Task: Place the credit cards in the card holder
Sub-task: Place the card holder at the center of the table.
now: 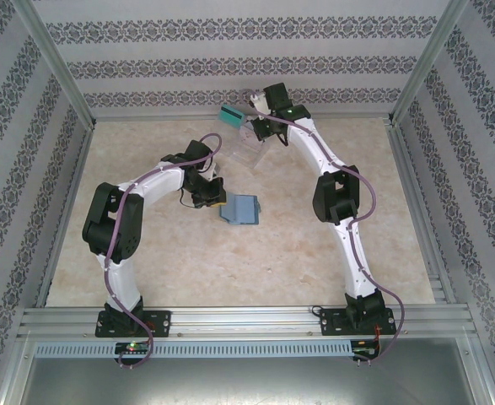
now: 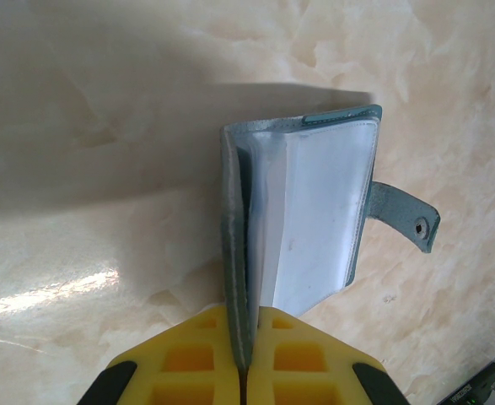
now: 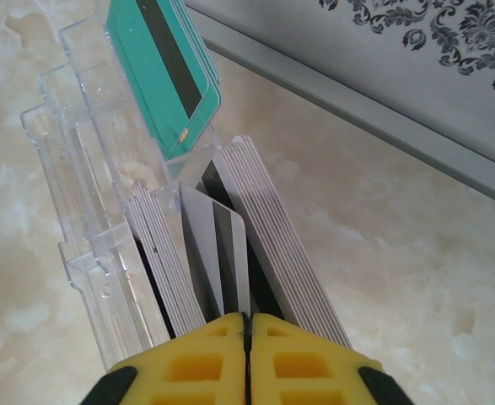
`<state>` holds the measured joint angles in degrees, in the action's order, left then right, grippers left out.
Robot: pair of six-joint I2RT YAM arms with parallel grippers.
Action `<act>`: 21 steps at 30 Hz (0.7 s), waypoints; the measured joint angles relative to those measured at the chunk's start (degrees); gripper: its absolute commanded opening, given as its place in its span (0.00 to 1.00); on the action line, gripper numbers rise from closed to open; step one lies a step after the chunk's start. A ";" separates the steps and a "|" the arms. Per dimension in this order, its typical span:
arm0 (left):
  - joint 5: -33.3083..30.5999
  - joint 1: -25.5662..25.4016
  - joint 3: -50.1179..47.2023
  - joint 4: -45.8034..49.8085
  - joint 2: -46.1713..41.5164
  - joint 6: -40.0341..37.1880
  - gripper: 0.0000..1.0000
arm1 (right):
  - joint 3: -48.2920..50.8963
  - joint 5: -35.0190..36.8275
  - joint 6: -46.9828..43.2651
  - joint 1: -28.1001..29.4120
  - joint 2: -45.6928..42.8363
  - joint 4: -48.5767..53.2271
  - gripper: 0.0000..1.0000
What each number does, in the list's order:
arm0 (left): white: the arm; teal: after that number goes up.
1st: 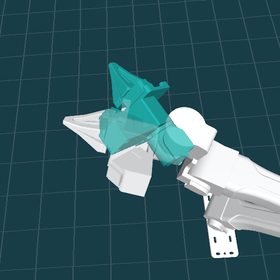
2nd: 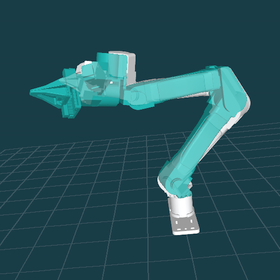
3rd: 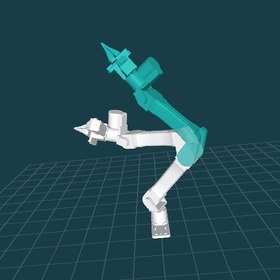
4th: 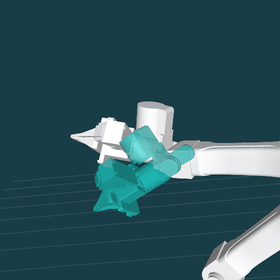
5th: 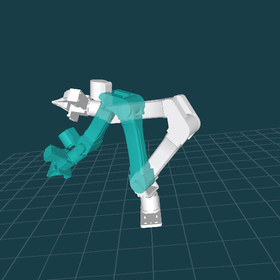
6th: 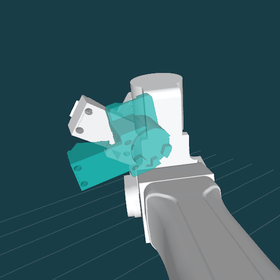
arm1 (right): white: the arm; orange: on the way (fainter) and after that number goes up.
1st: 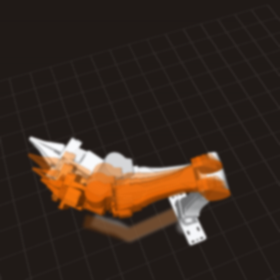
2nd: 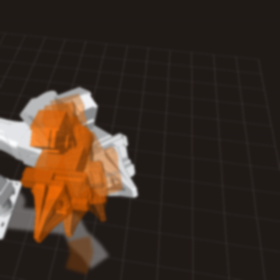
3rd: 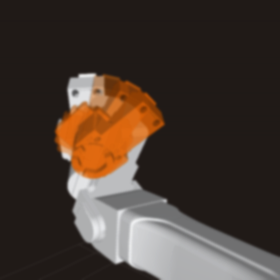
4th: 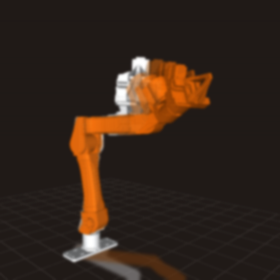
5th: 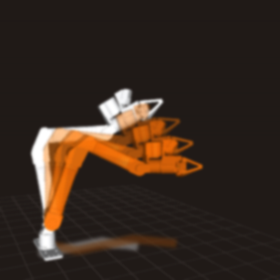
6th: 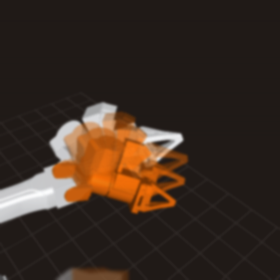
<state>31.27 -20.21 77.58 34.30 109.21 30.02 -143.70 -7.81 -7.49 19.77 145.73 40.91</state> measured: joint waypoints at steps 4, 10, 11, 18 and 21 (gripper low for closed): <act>0.00 0.00 0.00 0.00 0.00 0.00 0.00 | 0.15 -1.29 0.00 -0.13 -0.11 -0.02 0.00; 0.00 0.00 0.00 0.00 0.00 0.00 0.00 | 0.94 -5.18 0.55 -0.46 -0.74 0.31 0.00; 0.00 0.00 0.00 0.00 0.00 0.00 0.00 | 1.27 -6.14 0.92 -0.55 -0.90 0.22 0.00; 0.00 0.00 0.00 0.00 0.00 0.00 0.00 | 3.37 -9.88 2.03 -1.29 -2.54 -0.07 0.00; 0.00 0.00 0.00 0.00 0.00 0.00 0.00 | 4.22 -10.71 2.47 -1.66 -3.65 -0.11 0.00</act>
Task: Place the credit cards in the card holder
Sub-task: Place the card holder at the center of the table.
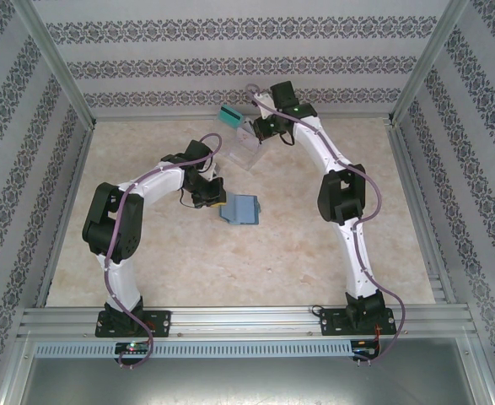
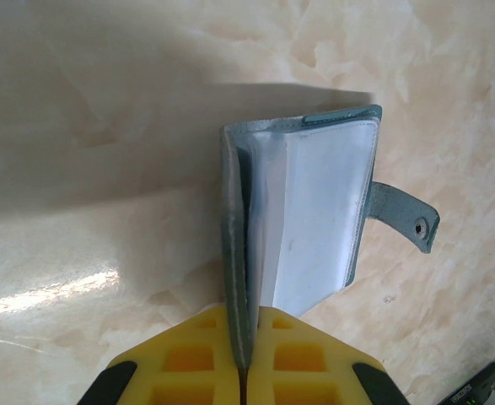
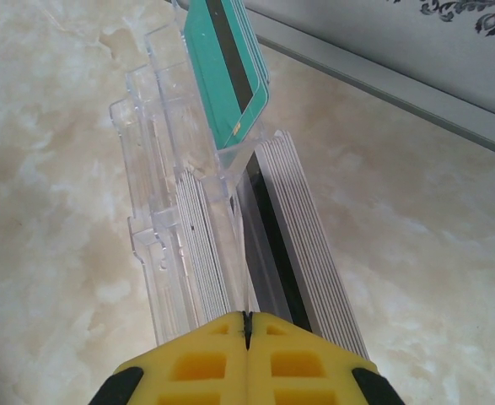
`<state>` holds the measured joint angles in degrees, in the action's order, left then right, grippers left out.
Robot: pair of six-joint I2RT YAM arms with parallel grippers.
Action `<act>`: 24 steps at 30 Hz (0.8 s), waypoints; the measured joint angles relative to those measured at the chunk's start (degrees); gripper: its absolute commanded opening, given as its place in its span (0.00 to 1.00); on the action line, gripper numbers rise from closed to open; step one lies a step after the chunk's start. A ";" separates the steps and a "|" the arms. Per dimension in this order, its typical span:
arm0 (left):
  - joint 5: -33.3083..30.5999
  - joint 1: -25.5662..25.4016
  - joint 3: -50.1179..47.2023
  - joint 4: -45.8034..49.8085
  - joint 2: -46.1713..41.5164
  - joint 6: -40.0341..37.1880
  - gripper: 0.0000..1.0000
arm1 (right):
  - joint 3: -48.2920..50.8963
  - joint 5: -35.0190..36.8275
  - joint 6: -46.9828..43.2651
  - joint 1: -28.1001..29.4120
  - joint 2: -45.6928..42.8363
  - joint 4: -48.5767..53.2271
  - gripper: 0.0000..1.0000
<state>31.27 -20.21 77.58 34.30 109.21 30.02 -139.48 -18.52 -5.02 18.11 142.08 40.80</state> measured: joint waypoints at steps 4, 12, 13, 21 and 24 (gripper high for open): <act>0.00 0.00 -0.22 -0.07 0.00 0.00 0.00 | 0.96 -0.90 0.42 -0.42 -2.45 -0.57 0.00; -0.22 0.00 -2.34 -0.57 -0.07 0.24 0.00 | 6.54 -5.40 2.56 -1.53 -10.49 -3.23 0.00; -0.22 0.00 -2.71 -0.92 -0.15 0.42 0.00 | 8.13 -6.27 3.28 -1.66 -11.98 -3.87 0.00; 0.50 0.02 -7.80 -6.34 -1.36 2.32 0.00 | 32.72 -16.46 13.29 -2.69 -28.79 -14.53 0.00; 0.98 0.02 -9.81 -8.35 -1.90 3.08 0.00 | 44.65 -20.79 18.97 -3.39 -35.52 -20.31 0.00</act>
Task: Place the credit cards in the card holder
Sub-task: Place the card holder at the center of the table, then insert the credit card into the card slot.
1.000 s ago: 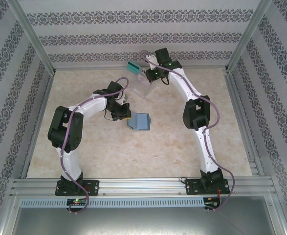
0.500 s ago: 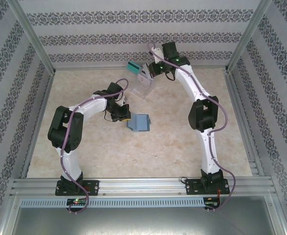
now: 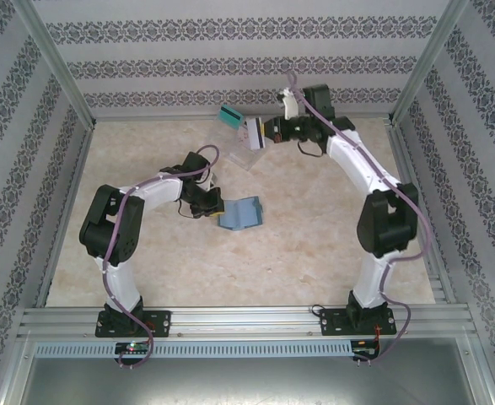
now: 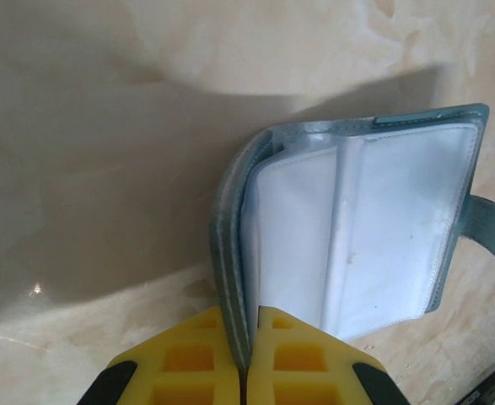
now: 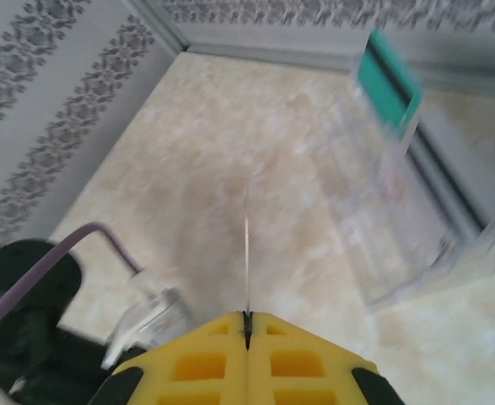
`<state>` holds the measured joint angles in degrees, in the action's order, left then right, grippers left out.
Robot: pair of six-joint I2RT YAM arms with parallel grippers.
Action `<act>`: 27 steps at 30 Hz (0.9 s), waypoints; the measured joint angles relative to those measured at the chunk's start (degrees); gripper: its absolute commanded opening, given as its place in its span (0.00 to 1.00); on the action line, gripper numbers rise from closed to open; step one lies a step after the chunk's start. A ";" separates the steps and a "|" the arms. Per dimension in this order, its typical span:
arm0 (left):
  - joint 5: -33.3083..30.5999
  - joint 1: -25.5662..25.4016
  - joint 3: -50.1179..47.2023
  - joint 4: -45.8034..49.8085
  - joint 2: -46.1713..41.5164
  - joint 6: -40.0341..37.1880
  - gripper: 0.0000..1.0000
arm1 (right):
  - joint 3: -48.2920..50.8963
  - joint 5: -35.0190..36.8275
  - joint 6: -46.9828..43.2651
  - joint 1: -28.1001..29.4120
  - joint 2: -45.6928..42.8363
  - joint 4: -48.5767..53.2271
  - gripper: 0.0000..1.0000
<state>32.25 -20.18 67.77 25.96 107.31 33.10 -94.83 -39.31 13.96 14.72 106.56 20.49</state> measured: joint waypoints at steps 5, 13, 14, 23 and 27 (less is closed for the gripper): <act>0.68 0.00 -3.43 -3.93 -1.79 0.83 0.00 | 16.83 -5.75 7.93 -0.50 -7.52 -7.67 0.00; 2.82 0.02 -9.35 -10.60 -2.69 2.56 0.00 | 37.66 -10.56 18.99 1.88 -12.11 -17.90 0.00; 3.15 0.02 -9.55 -11.06 -2.69 2.67 0.00 | 39.54 -10.71 20.26 3.10 -11.87 -19.28 0.00; 3.80 0.02 -9.60 -11.78 -2.69 2.78 0.00 | 43.67 -9.31 25.00 9.01 -5.95 -28.39 0.00; 3.76 0.02 -9.75 -11.87 -2.69 2.75 0.00 | 43.67 -7.43 24.92 9.05 -3.74 -29.14 0.00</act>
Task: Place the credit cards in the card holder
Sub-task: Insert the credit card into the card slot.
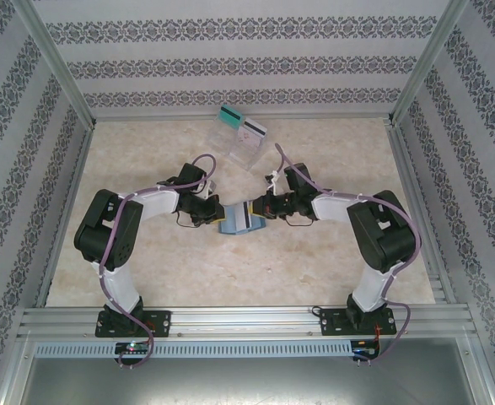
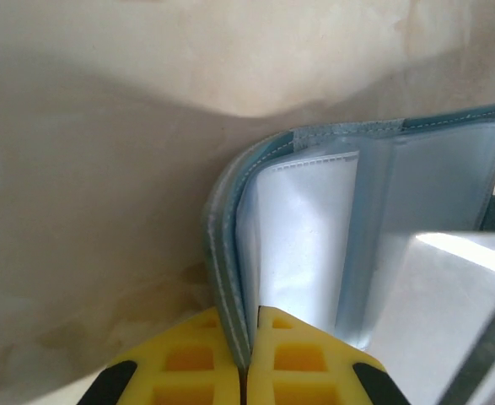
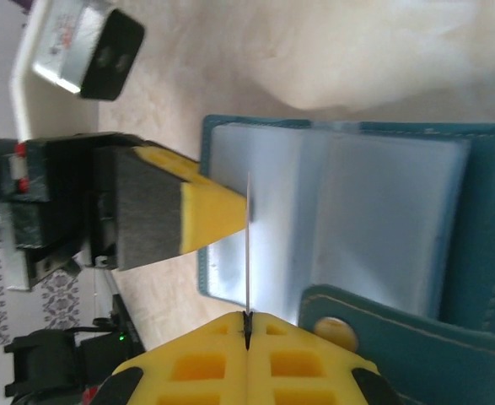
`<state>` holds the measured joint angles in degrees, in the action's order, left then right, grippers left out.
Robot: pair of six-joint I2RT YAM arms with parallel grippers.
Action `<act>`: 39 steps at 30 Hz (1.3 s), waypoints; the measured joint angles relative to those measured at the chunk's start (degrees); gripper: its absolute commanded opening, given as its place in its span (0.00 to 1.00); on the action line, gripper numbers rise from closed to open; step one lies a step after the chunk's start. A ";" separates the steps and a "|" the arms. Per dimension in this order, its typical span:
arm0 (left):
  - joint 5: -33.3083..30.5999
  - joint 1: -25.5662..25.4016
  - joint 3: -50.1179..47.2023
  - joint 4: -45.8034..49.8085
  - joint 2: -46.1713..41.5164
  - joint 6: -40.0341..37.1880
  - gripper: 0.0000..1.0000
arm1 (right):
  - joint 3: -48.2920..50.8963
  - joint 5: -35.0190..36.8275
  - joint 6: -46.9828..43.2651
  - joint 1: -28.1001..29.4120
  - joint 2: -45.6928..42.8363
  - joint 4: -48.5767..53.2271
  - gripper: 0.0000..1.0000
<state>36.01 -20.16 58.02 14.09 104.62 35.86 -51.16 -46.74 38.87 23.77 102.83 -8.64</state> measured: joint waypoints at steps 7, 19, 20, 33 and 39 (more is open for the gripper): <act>0.00 0.00 -0.90 -0.50 0.00 0.00 0.00 | -0.15 1.03 0.00 -0.76 2.29 -1.51 0.00; 0.00 0.00 -0.92 -0.61 0.02 0.00 0.00 | -0.57 0.28 2.29 -0.74 6.12 -5.81 0.00; 0.00 0.00 -0.92 -0.61 0.02 0.00 0.00 | -0.63 0.13 2.60 -0.74 6.36 -6.36 0.00; -0.22 0.02 -0.92 -0.46 0.02 0.00 0.00 | -1.29 -0.33 3.28 0.66 7.52 -7.74 0.00; -0.46 0.02 -1.16 -0.44 0.02 0.02 0.08 | -1.29 -0.26 3.23 1.27 7.52 -7.67 0.00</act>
<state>35.55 -20.14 56.86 13.65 104.64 35.88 -52.45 -47.00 42.11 25.04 110.34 -16.32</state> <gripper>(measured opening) 0.062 0.061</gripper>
